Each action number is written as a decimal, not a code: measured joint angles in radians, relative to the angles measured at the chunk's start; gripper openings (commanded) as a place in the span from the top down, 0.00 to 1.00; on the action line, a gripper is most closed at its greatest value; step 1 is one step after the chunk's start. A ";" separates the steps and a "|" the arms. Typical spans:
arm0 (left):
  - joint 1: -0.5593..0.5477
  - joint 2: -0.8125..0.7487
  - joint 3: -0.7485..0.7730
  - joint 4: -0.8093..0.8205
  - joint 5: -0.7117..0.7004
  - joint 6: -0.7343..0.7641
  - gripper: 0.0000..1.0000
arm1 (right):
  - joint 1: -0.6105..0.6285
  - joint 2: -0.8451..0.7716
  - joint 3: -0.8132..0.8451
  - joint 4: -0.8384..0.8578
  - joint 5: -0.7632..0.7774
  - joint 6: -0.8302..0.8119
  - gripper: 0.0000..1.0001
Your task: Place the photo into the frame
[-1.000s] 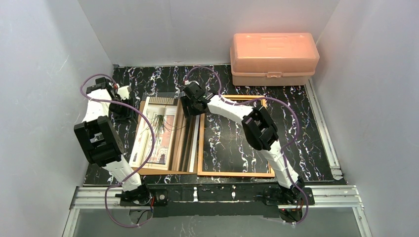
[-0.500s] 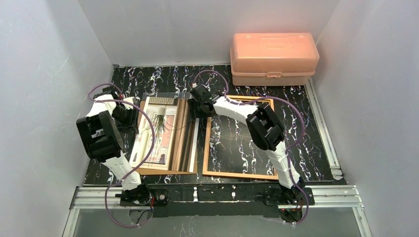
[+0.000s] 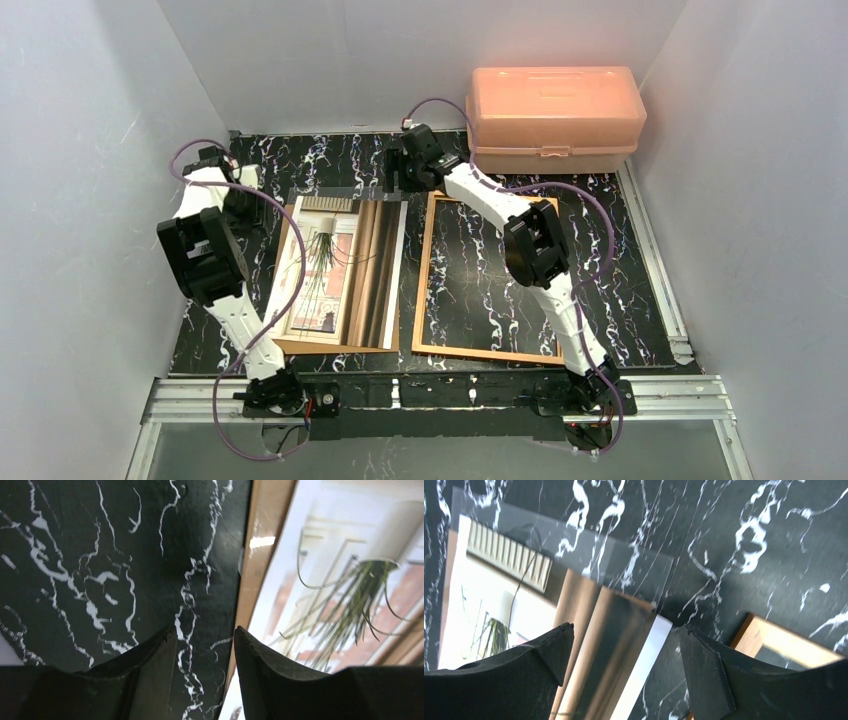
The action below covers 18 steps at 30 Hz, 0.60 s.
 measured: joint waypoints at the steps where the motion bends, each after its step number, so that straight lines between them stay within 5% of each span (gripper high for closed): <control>1: 0.000 0.025 0.014 0.003 -0.007 -0.005 0.57 | -0.010 0.014 0.022 0.004 -0.008 0.002 0.14; 18: -0.083 0.159 0.060 0.014 -0.037 -0.039 0.58 | -0.064 0.152 0.058 0.138 -0.170 0.124 0.13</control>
